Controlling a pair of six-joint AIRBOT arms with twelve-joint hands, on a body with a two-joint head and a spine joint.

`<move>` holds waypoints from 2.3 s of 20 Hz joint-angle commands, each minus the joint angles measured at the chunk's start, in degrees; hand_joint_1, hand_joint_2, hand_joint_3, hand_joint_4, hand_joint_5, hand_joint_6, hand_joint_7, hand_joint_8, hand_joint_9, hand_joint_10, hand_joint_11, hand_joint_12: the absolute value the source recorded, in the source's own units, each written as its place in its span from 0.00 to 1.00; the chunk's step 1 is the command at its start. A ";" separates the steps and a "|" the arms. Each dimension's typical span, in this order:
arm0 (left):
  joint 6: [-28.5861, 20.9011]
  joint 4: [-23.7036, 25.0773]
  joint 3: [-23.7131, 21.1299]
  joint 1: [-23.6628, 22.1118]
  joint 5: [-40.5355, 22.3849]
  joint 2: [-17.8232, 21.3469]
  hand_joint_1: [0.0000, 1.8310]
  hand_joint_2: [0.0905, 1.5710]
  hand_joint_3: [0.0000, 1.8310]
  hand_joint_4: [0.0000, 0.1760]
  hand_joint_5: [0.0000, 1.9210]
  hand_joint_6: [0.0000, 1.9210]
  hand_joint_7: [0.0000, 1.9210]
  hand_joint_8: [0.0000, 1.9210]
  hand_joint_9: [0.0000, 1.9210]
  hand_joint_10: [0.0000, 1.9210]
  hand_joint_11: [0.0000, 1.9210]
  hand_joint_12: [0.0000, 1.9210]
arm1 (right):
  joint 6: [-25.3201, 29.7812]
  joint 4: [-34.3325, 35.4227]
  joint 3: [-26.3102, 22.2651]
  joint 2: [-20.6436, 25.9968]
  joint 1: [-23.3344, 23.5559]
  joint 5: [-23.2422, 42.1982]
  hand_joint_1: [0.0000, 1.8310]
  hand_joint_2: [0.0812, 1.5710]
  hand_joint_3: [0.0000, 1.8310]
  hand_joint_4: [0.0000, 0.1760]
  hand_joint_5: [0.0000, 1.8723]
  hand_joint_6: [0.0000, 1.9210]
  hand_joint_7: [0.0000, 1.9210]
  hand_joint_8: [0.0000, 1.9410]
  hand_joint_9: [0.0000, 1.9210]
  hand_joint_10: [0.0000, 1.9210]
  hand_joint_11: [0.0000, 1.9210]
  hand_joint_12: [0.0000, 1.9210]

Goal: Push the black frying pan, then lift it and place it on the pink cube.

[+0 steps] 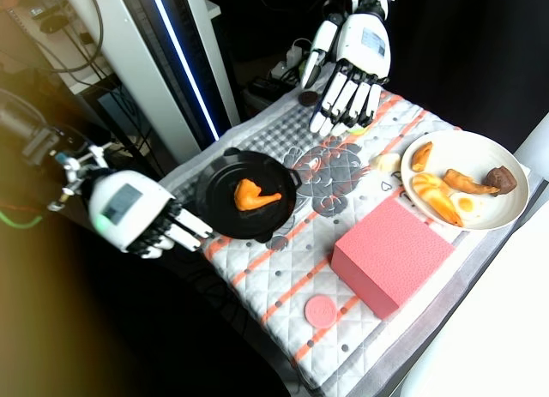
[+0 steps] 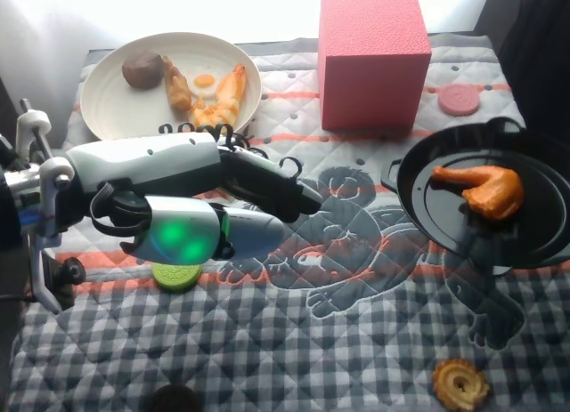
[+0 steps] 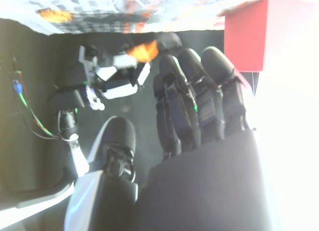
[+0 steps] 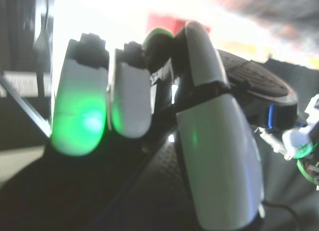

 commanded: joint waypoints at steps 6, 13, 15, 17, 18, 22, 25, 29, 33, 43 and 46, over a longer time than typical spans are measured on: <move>-0.21 -1.92 0.26 -0.33 -5.93 0.21 0.14 0.95 0.00 0.00 0.26 0.00 0.31 0.01 0.16 0.34 0.00 0.74 | 2.20 -2.32 1.72 2.20 3.55 7.07 0.77 0.83 0.00 0.00 0.70 1.00 0.82 1.00 0.90 1.00 0.91 1.00; -0.20 -1.92 0.32 -0.02 -5.45 0.38 0.16 0.95 0.00 0.00 0.26 0.00 0.32 0.00 0.13 0.40 0.00 0.83 | 2.85 -3.09 6.25 2.35 10.92 -1.01 0.79 0.83 0.00 0.00 0.73 1.00 0.86 1.00 0.93 1.00 0.94 1.00; -0.20 -1.92 0.36 -0.04 -5.31 0.35 0.16 0.96 0.00 0.00 0.26 0.00 0.31 0.00 0.13 0.40 0.00 0.83 | 2.82 -3.35 8.13 1.86 14.18 -4.17 0.78 0.82 0.00 0.00 0.73 1.00 0.86 1.00 0.92 1.00 0.94 1.00; -0.19 -1.92 0.40 0.11 -4.80 0.29 0.24 0.94 0.00 0.00 0.25 0.00 0.31 0.00 0.14 0.39 0.00 0.82 | 2.82 -4.52 11.10 0.34 18.91 -9.42 0.82 0.81 0.00 0.00 0.74 1.00 0.87 1.00 0.93 1.00 0.95 1.00; -0.19 -1.92 0.41 0.37 -4.84 0.29 0.29 0.93 0.00 0.00 0.25 0.00 0.33 0.01 0.15 0.39 0.00 0.83 | 2.82 -5.18 12.38 -0.54 20.89 -11.67 0.82 0.80 0.00 0.00 0.74 1.00 0.87 1.00 0.94 1.00 0.96 1.00; -0.20 -1.94 0.50 0.68 -4.84 0.19 0.33 0.91 0.00 0.00 0.24 0.00 0.34 0.01 0.14 0.47 0.00 0.87 | 2.82 -5.99 17.36 -4.16 27.57 -18.11 0.82 0.81 0.00 0.00 0.74 1.00 0.85 1.00 0.91 1.00 0.92 1.00; -0.22 -1.96 0.56 1.00 -4.67 0.21 0.28 0.92 0.00 0.00 0.23 0.00 0.33 0.01 0.14 0.47 0.00 0.83 | 2.80 -6.06 21.12 -7.04 32.40 -22.14 0.77 0.82 0.00 0.00 0.73 1.00 0.83 1.00 0.90 1.00 0.91 1.00; -0.40 -1.98 0.64 1.36 -4.60 0.22 0.24 0.94 0.00 0.00 0.22 0.00 0.33 0.00 0.17 0.37 0.00 0.74 | 2.42 -6.07 26.98 -11.16 37.93 -28.30 0.71 0.85 0.00 0.00 0.74 1.00 0.82 1.00 0.89 1.00 0.90 1.00; -0.66 -1.99 0.77 1.57 -4.57 0.17 0.28 0.92 0.00 0.00 0.24 0.01 0.34 0.01 0.20 0.31 0.00 0.72 | 1.36 -6.00 32.14 -14.47 42.04 -35.10 0.77 0.87 0.00 0.00 0.72 1.00 0.79 1.00 0.86 1.00 0.87 1.00; -1.16 -2.84 1.43 2.52 -4.82 -0.27 0.32 0.92 0.00 0.00 0.25 0.00 0.35 0.00 0.25 0.22 0.00 0.72 | -2.21 -1.71 38.71 -18.87 44.63 -43.07 0.74 0.87 0.00 0.00 0.69 1.00 0.74 1.00 0.81 1.00 0.84 1.00; -1.16 -3.10 1.43 2.74 -4.93 -0.24 0.30 0.93 0.00 0.00 0.26 0.00 0.35 0.00 0.26 0.21 0.00 0.74 | -2.21 -1.78 38.44 -18.87 44.61 -43.03 0.73 0.83 0.00 0.00 0.66 1.00 0.76 1.00 0.81 1.00 0.84 1.00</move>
